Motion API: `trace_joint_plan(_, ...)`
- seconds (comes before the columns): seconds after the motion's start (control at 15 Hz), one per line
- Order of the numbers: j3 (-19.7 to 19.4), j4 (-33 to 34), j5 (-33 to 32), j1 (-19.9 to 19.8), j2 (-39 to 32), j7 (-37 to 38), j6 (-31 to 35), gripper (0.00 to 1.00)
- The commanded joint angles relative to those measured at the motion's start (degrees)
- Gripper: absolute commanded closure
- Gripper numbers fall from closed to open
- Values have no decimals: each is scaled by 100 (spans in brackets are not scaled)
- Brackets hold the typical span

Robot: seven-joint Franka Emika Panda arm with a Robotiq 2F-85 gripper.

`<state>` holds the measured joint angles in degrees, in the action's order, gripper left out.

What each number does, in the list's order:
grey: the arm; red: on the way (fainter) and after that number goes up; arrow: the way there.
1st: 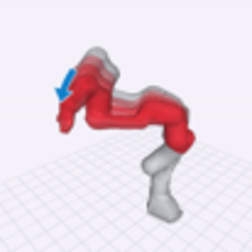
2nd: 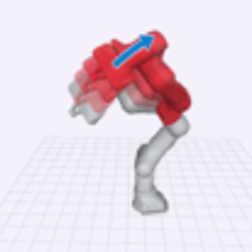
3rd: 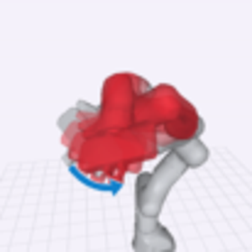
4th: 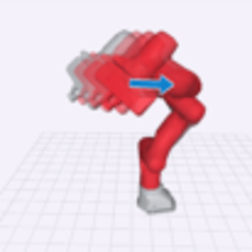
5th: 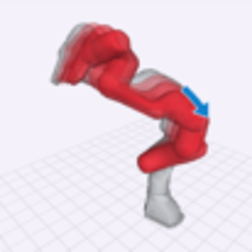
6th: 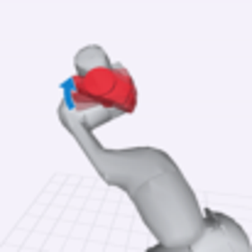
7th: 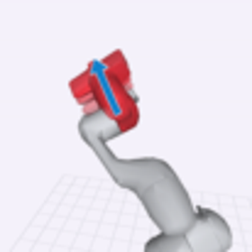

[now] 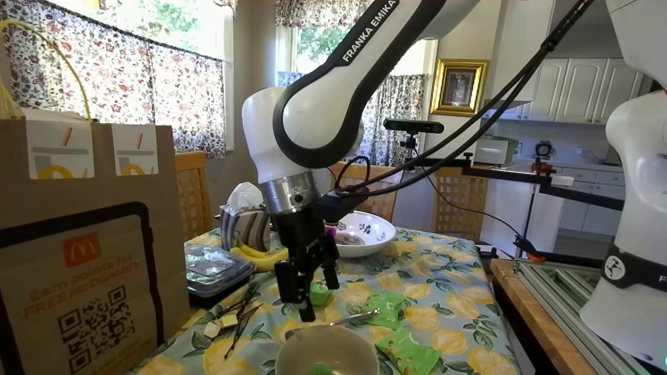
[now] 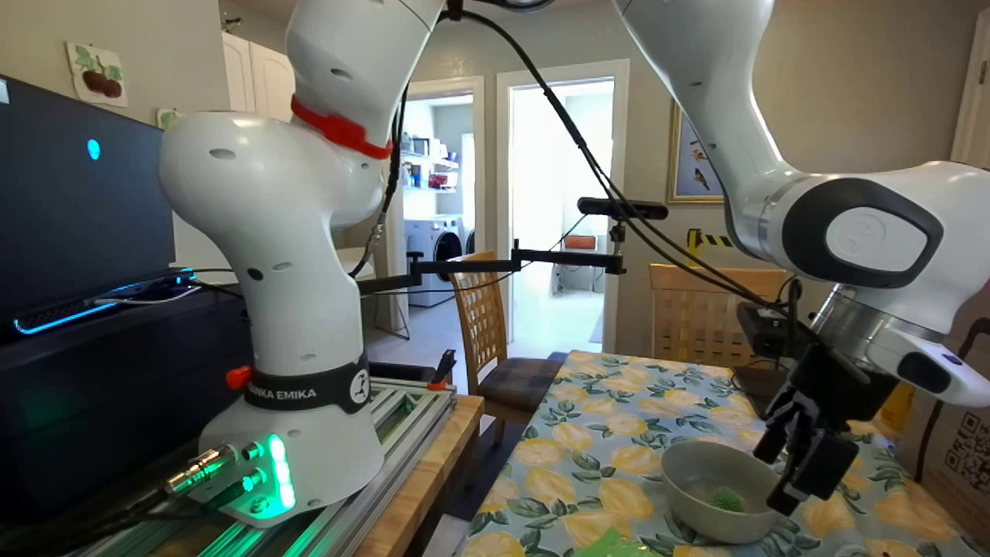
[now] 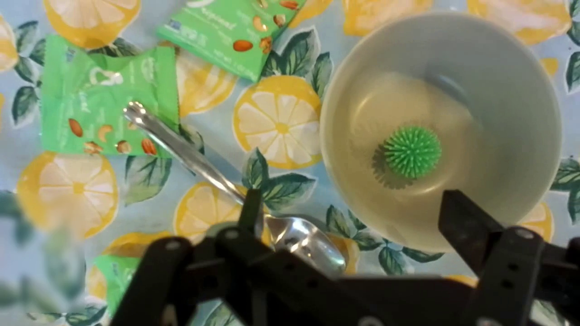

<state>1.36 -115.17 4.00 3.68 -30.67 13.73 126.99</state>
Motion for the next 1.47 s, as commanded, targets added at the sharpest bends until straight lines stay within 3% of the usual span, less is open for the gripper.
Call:
trace_joint_plan(0.0,61,302,6,41,-164,-282,-275,0)
trace_joint_plan(1.4,219,1275,-280,502,-1184,-593,-760,0)
